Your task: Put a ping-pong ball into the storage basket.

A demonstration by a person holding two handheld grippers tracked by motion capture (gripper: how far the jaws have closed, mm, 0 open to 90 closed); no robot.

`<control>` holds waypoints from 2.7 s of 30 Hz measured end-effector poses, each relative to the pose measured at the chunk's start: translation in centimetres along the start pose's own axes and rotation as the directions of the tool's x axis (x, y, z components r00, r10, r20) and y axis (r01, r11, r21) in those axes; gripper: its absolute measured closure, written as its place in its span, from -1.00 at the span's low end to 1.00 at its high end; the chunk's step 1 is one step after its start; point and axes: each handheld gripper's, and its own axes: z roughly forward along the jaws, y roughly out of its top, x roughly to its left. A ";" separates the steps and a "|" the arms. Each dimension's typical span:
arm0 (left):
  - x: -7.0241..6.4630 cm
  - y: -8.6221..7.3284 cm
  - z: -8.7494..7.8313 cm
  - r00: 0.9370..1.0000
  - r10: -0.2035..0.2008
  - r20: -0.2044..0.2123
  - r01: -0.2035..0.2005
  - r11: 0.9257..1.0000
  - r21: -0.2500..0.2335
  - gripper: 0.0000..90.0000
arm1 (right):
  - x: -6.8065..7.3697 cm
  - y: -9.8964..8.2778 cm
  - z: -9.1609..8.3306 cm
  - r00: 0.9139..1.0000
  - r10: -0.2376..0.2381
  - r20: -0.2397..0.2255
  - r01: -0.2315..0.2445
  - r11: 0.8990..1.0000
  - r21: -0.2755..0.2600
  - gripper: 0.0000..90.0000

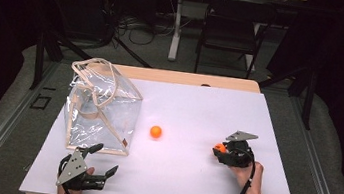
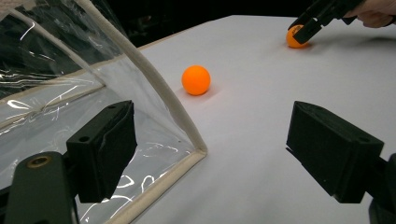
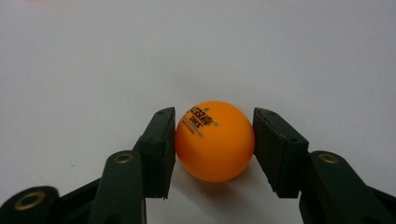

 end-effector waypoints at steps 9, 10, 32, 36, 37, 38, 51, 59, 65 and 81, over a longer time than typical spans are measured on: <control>0.0 0.0 -0.1 1.000 0.006 0.001 -0.006 1.000 0.001 -0.65 | 0.2 0.3 -0.6 1.000 0.004 -0.007 -0.004 1.000 -0.017 0.12; 0.0 0.0 0.0 1.000 0.006 0.001 -0.006 1.000 0.001 -0.65 | 0.2 0.4 -0.7 1.000 0.002 -0.007 -0.002 1.000 -0.023 0.12; 0.0 0.0 0.0 1.000 0.008 0.000 -0.008 1.000 0.001 -0.65 | 1.2 1.5 -2.2 0.999 -0.031 -0.031 0.029 0.998 -0.054 0.13; 0.0 0.0 -0.1 1.000 0.008 0.001 -0.008 1.000 0.000 -0.65 | 1.5 1.7 -2.3 0.999 -0.033 -0.038 0.031 0.998 -0.058 0.13; 0.0 0.0 0.0 1.000 0.008 0.001 -0.008 1.000 0.000 -0.65 | 1.5 1.8 -2.4 0.998 -0.036 -0.043 0.033 0.998 -0.055 0.13; 0.0 0.0 0.0 1.000 0.010 0.002 -0.010 1.000 -0.001 -0.65 | 1.6 1.8 -2.4 0.998 -0.037 -0.044 0.035 0.998 -0.058 0.13; 0.0 0.1 -0.1 1.000 0.009 -0.001 -0.009 1.000 -0.003 -0.65 | 3.1 2.7 -2.4 0.995 -0.067 -0.068 0.062 0.996 -0.064 0.13; 0.1 0.0 -0.1 1.000 0.007 0.001 -0.007 1.000 -0.009 -0.65 | 4.3 3.3 -2.2 0.991 -0.095 -0.094 0.089 0.994 -0.066 0.13; 0.1 0.0 0.0 1.000 0.002 0.001 -0.002 1.000 -0.009 -0.65 | 5.0 3.7 -1.8 0.987 -0.112 -0.112 0.106 0.993 -0.061 0.13; 0.1 0.1 0.0 1.000 0.002 0.000 -0.002 1.000 -0.007 -0.65 | 6.7 5.2 -1.2 0.976 -0.149 -0.161 0.137 0.987 -0.079 0.13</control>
